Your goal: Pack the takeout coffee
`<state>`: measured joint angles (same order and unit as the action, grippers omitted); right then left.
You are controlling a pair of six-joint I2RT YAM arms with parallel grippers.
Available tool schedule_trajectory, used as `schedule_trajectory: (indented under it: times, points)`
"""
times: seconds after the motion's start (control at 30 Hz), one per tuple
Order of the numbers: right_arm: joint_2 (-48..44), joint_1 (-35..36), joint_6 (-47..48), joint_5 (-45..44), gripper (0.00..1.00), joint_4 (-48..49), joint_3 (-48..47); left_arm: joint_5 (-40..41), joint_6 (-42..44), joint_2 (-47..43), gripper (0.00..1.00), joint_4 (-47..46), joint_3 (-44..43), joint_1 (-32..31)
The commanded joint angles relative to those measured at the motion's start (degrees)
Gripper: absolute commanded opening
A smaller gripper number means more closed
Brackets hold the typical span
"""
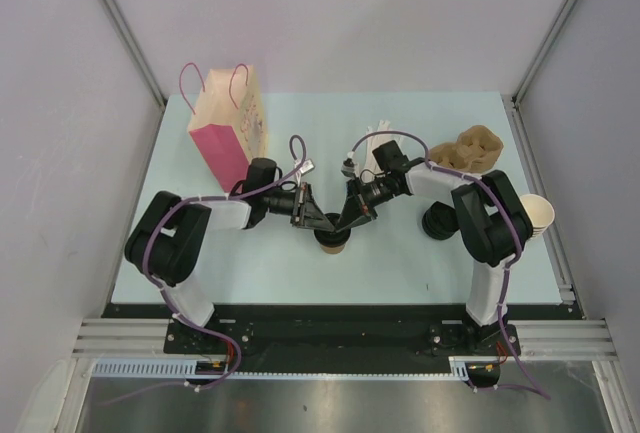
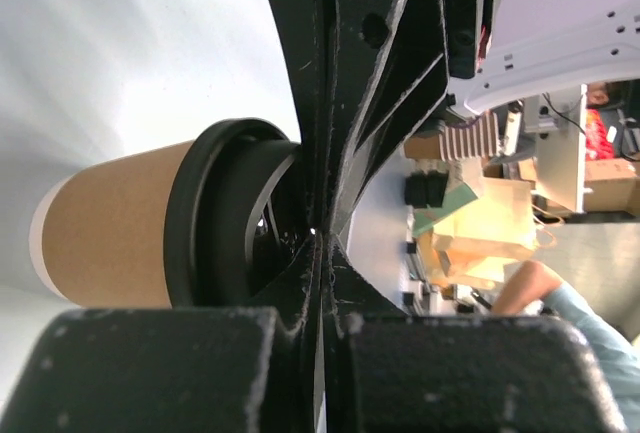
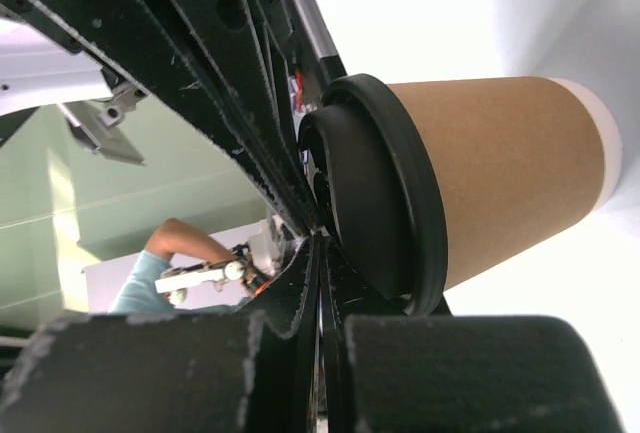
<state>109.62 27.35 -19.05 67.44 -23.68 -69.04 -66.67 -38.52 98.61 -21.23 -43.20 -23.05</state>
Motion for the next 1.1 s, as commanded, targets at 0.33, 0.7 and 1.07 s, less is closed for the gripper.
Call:
schedule_trajectory:
  times: [0.33, 0.7, 1.07]
  points:
    - [6.4, -0.6, 2.2, -7.8, 0.0, -2.1, 0.1, 14.8, 7.7, 6.6, 0.0, 11.3, 0.5, 0.6]
    - [9.1, -0.5, 6.9, -12.5, 0.0, -5.1, 0.3, 14.6, 7.8, 1.3, 0.0, 10.4, 1.1, -0.5]
    - [10.6, 0.7, 8.6, -19.4, 0.0, -6.8, 0.4, 15.7, 9.2, -3.7, 0.0, 10.5, 1.8, -4.7]
